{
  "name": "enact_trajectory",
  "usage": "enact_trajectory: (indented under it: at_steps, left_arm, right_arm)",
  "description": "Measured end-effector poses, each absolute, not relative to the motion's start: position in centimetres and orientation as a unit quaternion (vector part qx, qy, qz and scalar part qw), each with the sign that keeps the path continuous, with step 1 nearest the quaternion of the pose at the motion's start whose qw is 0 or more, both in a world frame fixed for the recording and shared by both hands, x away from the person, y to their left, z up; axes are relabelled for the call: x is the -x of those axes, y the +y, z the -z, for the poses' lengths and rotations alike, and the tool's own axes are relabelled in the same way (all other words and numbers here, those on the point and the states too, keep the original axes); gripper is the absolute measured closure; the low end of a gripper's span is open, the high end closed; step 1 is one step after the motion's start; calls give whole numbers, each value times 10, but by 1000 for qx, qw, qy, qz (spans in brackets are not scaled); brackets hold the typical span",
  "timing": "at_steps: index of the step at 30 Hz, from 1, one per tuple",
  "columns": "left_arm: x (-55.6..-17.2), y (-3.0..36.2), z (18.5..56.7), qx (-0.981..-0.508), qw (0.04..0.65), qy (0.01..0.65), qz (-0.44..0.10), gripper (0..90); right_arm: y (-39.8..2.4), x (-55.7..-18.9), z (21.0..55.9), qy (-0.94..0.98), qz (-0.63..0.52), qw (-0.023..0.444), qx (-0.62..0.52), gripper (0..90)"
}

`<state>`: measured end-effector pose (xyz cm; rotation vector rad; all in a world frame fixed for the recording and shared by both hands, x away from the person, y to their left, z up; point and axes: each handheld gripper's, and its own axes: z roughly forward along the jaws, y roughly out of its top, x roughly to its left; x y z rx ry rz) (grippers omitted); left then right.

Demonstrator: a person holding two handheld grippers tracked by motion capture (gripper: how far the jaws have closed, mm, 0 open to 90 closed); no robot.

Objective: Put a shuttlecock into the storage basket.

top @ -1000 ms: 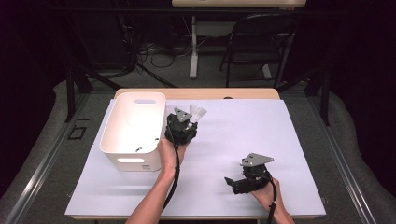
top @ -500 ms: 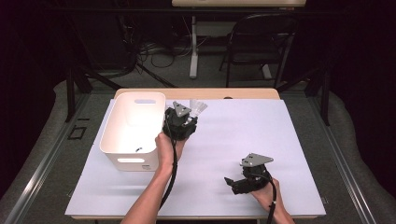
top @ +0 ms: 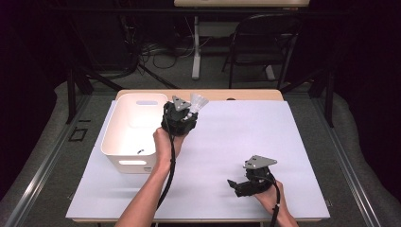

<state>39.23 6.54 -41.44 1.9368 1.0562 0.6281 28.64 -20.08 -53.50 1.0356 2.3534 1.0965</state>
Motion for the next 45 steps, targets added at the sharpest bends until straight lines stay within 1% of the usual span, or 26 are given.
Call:
enact_trajectory:
  at_steps: [18, 45]
  left_arm:
    - [-397, 83, 391, -765, 420, 418, -251, 653]
    - [-395, 119, 362, -751, 425, 424, -275, 652]
  right_arm:
    - [-202, -287, 535, 829, -387, 173, -365, 44]
    - [-201, -286, 534, 829, -386, 175, -365, 44]
